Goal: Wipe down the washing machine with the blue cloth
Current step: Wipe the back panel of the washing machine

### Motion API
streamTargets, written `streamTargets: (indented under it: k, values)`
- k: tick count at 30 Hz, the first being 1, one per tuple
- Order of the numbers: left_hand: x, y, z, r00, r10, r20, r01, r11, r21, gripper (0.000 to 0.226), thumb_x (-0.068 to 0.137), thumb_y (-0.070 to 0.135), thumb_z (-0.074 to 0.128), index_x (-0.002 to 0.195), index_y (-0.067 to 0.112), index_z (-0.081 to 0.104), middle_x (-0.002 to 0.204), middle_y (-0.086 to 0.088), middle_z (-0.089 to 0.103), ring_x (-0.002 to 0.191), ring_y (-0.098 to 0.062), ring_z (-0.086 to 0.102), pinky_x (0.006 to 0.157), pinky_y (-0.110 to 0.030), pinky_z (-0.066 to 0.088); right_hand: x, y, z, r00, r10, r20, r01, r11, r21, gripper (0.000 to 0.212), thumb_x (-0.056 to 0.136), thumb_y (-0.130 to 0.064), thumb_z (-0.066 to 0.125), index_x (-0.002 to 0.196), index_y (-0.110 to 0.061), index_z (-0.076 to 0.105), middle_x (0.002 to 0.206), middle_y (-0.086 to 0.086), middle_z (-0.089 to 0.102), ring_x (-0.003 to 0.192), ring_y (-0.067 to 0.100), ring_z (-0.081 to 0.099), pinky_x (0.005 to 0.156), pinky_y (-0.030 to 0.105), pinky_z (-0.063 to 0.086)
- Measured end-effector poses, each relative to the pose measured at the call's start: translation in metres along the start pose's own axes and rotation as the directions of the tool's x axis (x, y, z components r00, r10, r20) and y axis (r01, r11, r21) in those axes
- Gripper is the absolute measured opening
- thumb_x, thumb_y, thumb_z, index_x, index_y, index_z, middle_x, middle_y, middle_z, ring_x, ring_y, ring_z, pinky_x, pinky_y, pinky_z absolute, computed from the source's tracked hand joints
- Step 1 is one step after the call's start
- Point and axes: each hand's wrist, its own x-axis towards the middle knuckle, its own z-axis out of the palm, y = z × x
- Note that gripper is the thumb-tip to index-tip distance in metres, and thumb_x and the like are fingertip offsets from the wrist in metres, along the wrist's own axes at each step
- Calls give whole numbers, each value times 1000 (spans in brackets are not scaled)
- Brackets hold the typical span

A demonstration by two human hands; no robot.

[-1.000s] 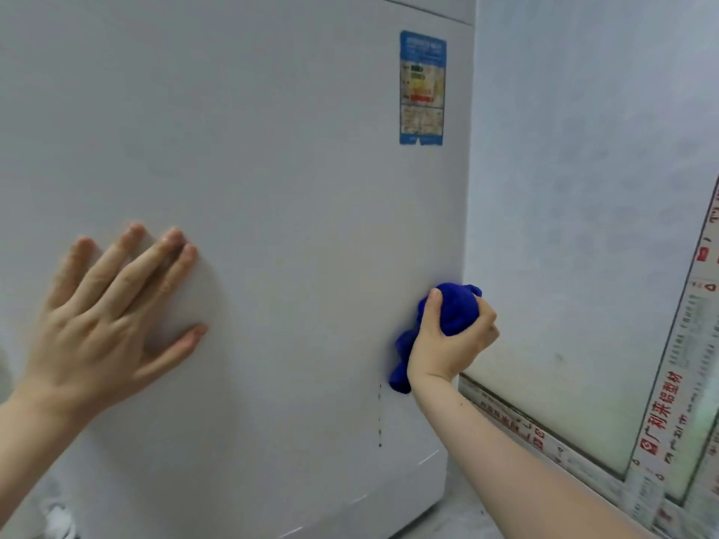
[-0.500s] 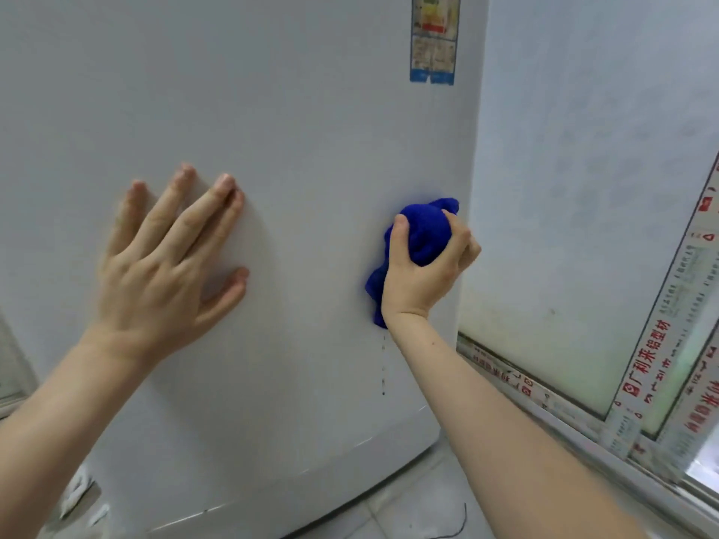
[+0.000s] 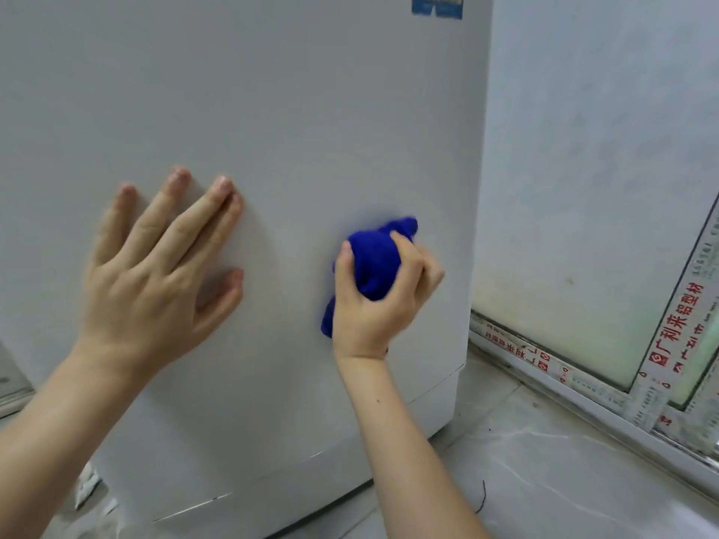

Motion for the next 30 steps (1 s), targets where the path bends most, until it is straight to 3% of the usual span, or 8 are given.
streamTargets:
  k: [3, 8, 11, 13, 20, 24, 28, 30]
  values:
    - [-2, -1, 2, 1000, -21, 16, 22, 999, -42, 60, 100, 34, 47, 154, 13, 35, 160, -5, 35, 151, -30, 24, 119, -61, 21, -5, 15, 1, 1000, -3, -9, 3, 1000, 8, 50, 73, -24, 84, 114, -10, 61, 117, 17, 54, 113, 20, 53, 97, 33, 46]
    - [-4, 1, 2, 998, -44, 44, 47, 996, -79, 65, 99, 38, 50, 157, 17, 29, 162, -1, 30, 152, -28, 21, 110, -66, 34, -78, 64, -69, 853, 470, -229, -494, 867, -60, 45, 78, -19, 83, 113, -3, 60, 118, 17, 55, 109, -10, 47, 88, 21, 49]
    - [-5, 5, 2, 997, -70, 20, 71, 996, -58, 64, 97, 38, 53, 154, 16, 36, 160, -1, 34, 152, -27, 23, 112, -65, 32, -91, 65, -79, 798, 530, -286, -571, 817, -78, 43, 77, -13, 84, 112, -4, 61, 117, 3, 55, 105, -17, 46, 86, 19, 48]
    - [-5, 7, 2, 998, -66, 8, 66, 997, -40, 63, 97, 39, 54, 154, 15, 37, 159, -2, 35, 152, -27, 23, 114, -64, 29, -69, 48, -59, 836, 476, -273, -499, 867, -16, 45, 75, -13, 86, 112, -7, 62, 115, -10, 50, 108, -3, 52, 88, 25, 50]
    - [-6, 3, 6, 998, -58, -11, 57, 994, -91, 66, 97, 39, 55, 155, 17, 33, 161, 0, 32, 153, -27, 21, 106, -67, 38, 23, -10, 19, 994, -101, -34, 101, 995, 13, 45, 73, -23, 84, 108, 0, 69, 109, 20, 59, 100, 32, 57, 92, 37, 48]
    - [-7, 2, 11, 998, -62, 20, 64, 990, -128, 67, 97, 42, 51, 157, 21, 29, 163, 1, 29, 151, -31, 24, 110, -68, 32, -10, 31, -8, 989, 61, -135, -64, 998, -22, 47, 73, -15, 87, 112, 1, 66, 112, 21, 58, 109, 22, 54, 96, 36, 48]
    - [-7, 1, 9, 997, -69, 39, 73, 989, -127, 68, 95, 42, 54, 156, 20, 32, 162, 0, 32, 149, -33, 30, 111, -67, 32, -50, 67, -51, 671, 586, -455, -630, 774, 67, 45, 71, -29, 87, 108, -27, 60, 118, 2, 52, 99, 10, 59, 85, 37, 56]
    - [-4, 5, 2, 998, -61, 2, 61, 998, -35, 66, 94, 42, 57, 152, 16, 41, 158, -1, 37, 149, -29, 30, 117, -61, 27, -48, 69, -52, 576, 645, -503, -735, 677, 26, 45, 70, -37, 84, 106, -27, 60, 117, -2, 50, 100, 17, 60, 84, 41, 57]
